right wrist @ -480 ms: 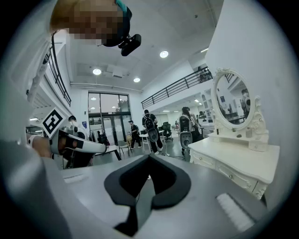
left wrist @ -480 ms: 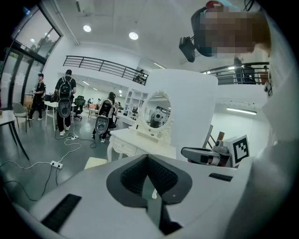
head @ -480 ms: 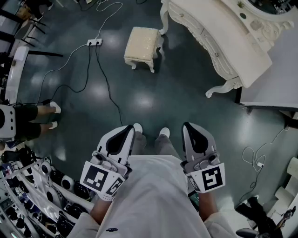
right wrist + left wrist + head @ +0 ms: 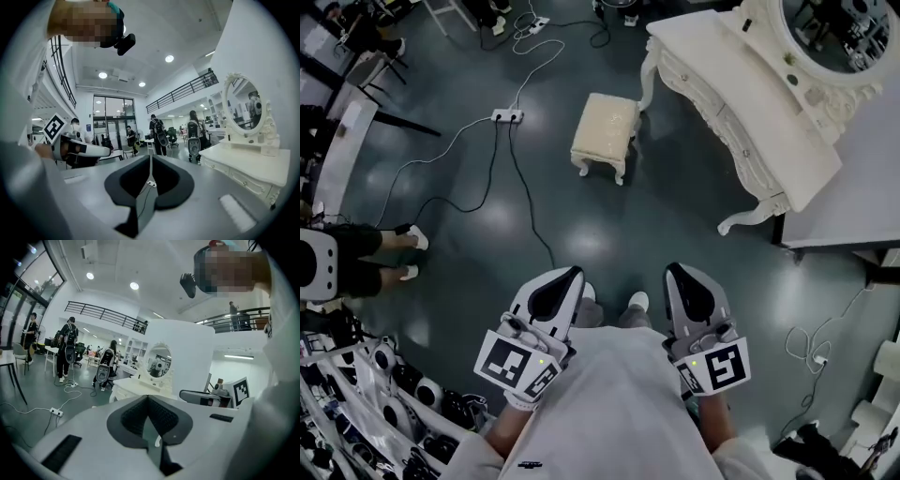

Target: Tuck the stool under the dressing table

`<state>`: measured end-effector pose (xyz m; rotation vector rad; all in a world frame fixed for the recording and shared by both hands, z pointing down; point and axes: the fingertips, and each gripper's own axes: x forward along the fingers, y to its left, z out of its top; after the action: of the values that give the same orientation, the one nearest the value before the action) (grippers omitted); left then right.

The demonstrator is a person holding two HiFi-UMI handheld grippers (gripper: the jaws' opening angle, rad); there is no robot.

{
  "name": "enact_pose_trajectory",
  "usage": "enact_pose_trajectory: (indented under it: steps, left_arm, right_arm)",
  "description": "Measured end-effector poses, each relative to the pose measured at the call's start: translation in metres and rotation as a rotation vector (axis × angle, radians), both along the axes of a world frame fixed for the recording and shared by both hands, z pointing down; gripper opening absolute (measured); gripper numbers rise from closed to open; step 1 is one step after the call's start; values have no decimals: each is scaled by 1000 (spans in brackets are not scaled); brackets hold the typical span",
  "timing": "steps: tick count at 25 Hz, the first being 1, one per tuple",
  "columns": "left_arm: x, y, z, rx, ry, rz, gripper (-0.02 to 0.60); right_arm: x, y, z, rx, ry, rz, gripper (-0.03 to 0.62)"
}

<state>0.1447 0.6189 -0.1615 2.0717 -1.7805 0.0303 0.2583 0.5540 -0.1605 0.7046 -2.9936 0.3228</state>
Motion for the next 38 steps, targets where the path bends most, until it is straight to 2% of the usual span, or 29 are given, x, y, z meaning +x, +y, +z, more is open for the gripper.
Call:
enact_pose_trajectory:
  steps: [7,11,18,21,26,30,33,38]
  left_arm:
    - [-67,25,-6,39,8,5,8]
    - [-107,48,3,47,9,-3,8]
    - [-165,71,21,50,29,-41,8]
    - [-174,72,22,49,48,-42,8]
    - [-173,59,20,44,57,-24,8]
    - [-176,45,20,23,13,-27,8]
    - [-177,26,28,-14,-22,-24,8]
    - [-188,-8,30,4,68,-8,8]
  right_arm:
    - [-67,20,-20,62,-4,4,12]
    - [-101,39,-16,66,20,5,12]
    - [-134,61,-11,72,49,-5,11]
    - [-142,61,-17,48,40,-8,11]
    - [-147,49,-24,68,50,-4,11]
    - [-150,37,-18,32,17,-35,11]
    - [-155,16,1,17,54,-45,11]
    - [-179,-23,16,3,71,-70,11]
